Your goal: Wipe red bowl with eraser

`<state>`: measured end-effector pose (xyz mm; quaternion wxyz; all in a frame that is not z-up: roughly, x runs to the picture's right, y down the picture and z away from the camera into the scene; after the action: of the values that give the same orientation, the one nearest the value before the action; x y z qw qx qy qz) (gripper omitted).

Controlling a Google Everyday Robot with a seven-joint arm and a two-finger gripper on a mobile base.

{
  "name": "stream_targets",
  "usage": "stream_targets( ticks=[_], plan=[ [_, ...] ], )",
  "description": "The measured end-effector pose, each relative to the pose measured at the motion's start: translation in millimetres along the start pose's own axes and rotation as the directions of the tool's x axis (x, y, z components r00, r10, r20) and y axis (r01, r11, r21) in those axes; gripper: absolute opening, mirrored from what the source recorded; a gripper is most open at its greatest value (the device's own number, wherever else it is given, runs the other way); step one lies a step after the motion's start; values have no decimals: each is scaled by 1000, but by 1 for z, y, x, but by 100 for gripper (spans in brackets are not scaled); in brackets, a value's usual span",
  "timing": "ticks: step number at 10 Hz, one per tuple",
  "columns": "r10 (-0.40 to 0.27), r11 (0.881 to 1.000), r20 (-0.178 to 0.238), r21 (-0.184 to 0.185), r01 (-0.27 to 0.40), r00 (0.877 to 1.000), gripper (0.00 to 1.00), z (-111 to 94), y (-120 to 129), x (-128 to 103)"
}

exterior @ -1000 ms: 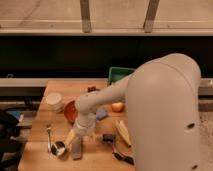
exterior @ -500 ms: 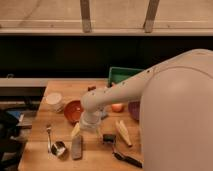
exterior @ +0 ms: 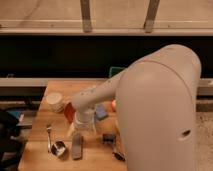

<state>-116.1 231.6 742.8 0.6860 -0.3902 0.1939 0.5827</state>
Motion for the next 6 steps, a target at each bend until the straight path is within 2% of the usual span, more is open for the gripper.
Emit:
stream_targets(
  ticks=[2, 6],
  plan=[
    [-25, 999, -24, 23, 26, 999, 80, 11, 12, -4],
    [-71, 997, -78, 8, 71, 994, 80, 32, 31, -7]
  ],
)
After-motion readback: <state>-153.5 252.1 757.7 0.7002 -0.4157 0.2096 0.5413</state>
